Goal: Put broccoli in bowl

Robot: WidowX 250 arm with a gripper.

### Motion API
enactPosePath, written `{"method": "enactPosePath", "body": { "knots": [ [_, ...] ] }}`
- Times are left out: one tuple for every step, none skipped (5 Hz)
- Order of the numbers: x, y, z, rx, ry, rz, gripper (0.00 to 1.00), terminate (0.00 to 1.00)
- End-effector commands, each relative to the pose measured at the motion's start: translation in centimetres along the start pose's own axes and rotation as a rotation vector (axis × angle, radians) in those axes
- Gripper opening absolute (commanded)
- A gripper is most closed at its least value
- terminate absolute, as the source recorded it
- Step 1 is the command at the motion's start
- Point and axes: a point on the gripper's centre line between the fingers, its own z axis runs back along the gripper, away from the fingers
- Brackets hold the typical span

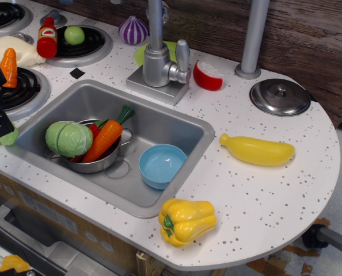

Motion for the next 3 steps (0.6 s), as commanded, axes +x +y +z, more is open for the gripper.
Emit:
{"method": "enactPosePath", "body": {
  "knots": [
    [-0.7,0.5,-0.9,0.006,-0.046,-0.019,1.0,0.0],
    [-0.8,0.6,-1.7,-0.026,-0.064,-0.019,1.0,0.0],
    [-1.1,0.3,-2.3,-0.035,-0.073,0.019,1.0,0.0]
  ]
}}
